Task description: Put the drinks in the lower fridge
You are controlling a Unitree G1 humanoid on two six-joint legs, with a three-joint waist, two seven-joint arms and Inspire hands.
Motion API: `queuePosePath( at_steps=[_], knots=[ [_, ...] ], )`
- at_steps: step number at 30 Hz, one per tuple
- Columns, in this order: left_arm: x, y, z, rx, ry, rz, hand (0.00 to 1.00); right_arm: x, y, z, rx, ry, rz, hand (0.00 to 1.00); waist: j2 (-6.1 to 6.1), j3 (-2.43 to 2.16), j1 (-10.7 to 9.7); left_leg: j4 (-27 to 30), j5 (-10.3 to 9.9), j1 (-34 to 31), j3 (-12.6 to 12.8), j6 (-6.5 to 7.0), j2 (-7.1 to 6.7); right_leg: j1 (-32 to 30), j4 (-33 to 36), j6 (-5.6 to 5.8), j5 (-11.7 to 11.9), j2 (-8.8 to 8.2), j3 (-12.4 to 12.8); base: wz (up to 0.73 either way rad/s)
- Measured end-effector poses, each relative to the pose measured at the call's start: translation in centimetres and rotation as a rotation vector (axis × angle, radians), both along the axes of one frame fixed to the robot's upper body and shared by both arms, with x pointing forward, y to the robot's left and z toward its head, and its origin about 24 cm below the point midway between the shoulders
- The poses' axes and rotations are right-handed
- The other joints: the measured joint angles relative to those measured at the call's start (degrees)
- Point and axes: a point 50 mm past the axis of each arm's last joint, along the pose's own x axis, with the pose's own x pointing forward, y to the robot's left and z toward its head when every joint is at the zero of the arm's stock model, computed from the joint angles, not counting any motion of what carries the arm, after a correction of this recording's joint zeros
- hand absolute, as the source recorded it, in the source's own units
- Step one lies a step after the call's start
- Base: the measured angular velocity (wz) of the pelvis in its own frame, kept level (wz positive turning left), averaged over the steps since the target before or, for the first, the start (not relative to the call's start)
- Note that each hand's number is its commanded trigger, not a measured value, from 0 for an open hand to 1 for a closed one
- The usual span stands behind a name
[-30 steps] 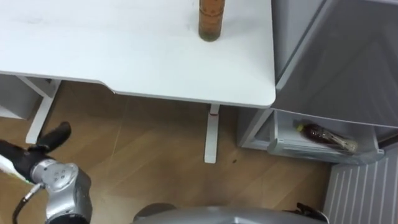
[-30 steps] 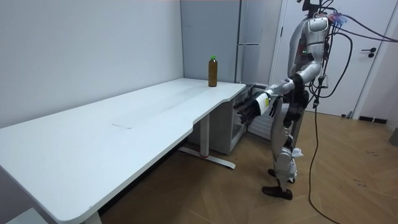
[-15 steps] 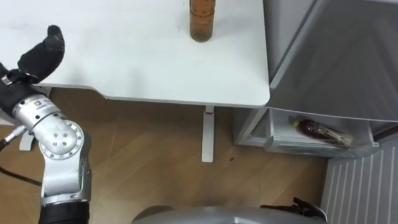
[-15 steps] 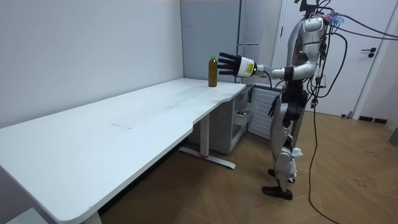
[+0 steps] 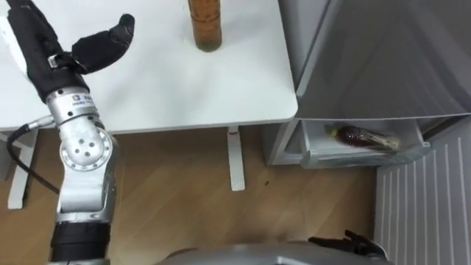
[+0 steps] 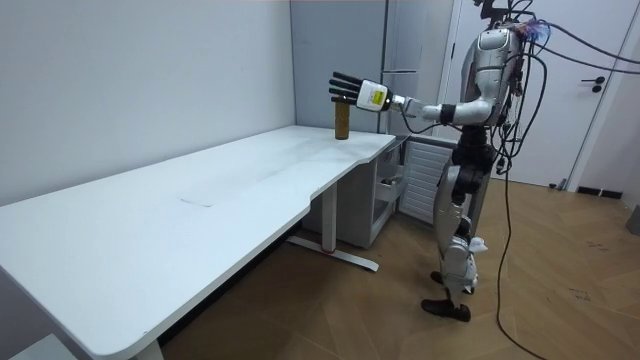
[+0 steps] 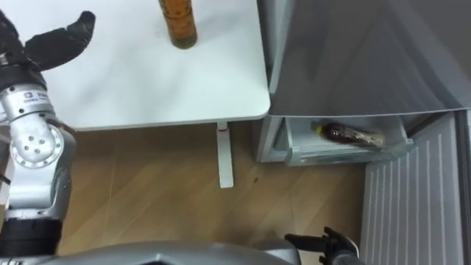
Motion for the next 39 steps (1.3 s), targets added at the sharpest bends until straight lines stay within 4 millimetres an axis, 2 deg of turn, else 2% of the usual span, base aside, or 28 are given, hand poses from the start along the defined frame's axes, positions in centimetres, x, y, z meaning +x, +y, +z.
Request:
queuePosePath(
  at_steps=[1, 5, 7, 11, 16, 19, 24, 29, 31, 33, 39],
  knots=[
    [0.4, -0.1, -0.3, 0.001, 0.023, -0.018, 0.00, 0.0, 0.0, 0.0, -0.001, 0.000, -0.005, 0.00, 0.05, 0.00, -0.7, -0.1, 0.0, 0.0, 0.2, 0.00, -0.03, -0.2, 0.0, 0.00, 0.0, 0.08, 0.4, -0.11],
    [1.3, 0.0, -1.4, 0.008, 0.095, -0.056, 0.00, -0.5, -0.4, 0.0, -0.012, 0.023, -0.013, 0.00, 0.40, -0.19, -1.1, -0.3, 0.0, 0.2, 1.9, -0.02, -0.06, -0.8, 0.1, -0.01, 0.0, 0.34, 2.8, -0.28],
    [1.4, 0.0, -1.9, -0.021, 0.136, -0.069, 0.00, -1.6, -0.7, 0.0, -0.020, 0.064, -0.015, 0.00, 0.46, -0.22, -2.1, -0.3, 0.0, 0.7, 2.5, -0.02, -0.09, -0.9, 0.1, -0.01, 0.0, 0.34, 3.5, -0.20],
    [2.0, 0.5, -2.5, -0.062, 0.165, -0.068, 0.00, -3.2, -1.1, 0.0, -0.035, 0.149, 0.014, 0.00, 0.71, -0.33, -2.8, -0.3, 0.0, 1.4, 3.3, -0.02, 0.19, -0.8, 0.2, -0.02, 0.0, 0.43, 4.8, -0.23],
    [3.7, 1.5, -3.9, -0.210, 0.245, -0.029, 0.00, -4.2, -1.3, 0.0, -0.066, 0.233, 0.069, 0.00, 1.23, -0.31, -5.4, -0.7, 0.0, 2.6, 4.2, -0.03, 0.70, -0.9, 1.3, -0.09, 0.1, 0.85, 6.4, -0.14],
    [4.1, 1.5, -4.5, -0.276, 0.277, -0.033, 0.00, -4.4, -1.2, 0.0, -0.071, 0.269, 0.111, 0.00, 1.28, -0.33, -5.8, -0.8, -0.1, 2.9, 4.9, -0.14, 0.74, -1.2, 2.0, -0.09, 0.1, 1.13, 7.8, -0.20],
    [4.6, 1.2, -4.4, -0.288, 0.298, -0.075, 0.00, -4.9, -1.3, 0.0, -0.073, 0.322, 0.149, 0.00, 1.20, -0.33, -5.9, -1.0, -0.4, 3.0, 5.0, -0.31, 1.14, -2.0, 3.2, -0.13, 0.1, 1.62, 8.9, -0.12],
    [5.2, 2.2, -4.5, -0.360, 0.319, -0.088, 0.00, -5.2, -1.2, 0.0, -0.071, 0.343, 0.147, 0.00, 1.19, -0.42, -6.0, -1.0, -0.4, 3.1, 5.3, -0.34, 0.89, -2.1, 3.2, -0.19, 0.1, 1.91, 9.4, -0.06],
    [5.2, 2.6, -4.4, -0.398, 0.313, -0.081, 0.00, -5.6, -1.2, 0.0, -0.072, 0.356, 0.148, 0.00, 1.14, -0.74, -6.2, -0.9, -0.4, 3.1, 6.1, -0.34, 0.99, -2.7, 3.3, -0.22, 0.1, 1.96, 9.8, -0.10],
    [5.2, 3.0, -4.3, -0.403, 0.314, -0.077, 0.00, -5.4, -1.2, 0.0, -0.074, 0.353, 0.164, 0.00, 1.05, -0.81, -6.0, -0.9, -0.4, 3.1, 6.2, -0.35, 1.04, -2.7, 3.4, -0.24, 0.2, 1.99, 10.1, -0.11],
    [5.1, 3.8, -4.1, -0.403, 0.304, -0.059, 0.00, -4.9, -1.4, 0.0, -0.085, 0.331, 0.175, 0.00, 0.60, -0.77, -6.4, -0.9, -0.4, 3.1, 6.3, -0.34, 1.11, -2.9, 3.9, -0.23, 0.1, 1.96, 10.9, -0.03]
  ],
)
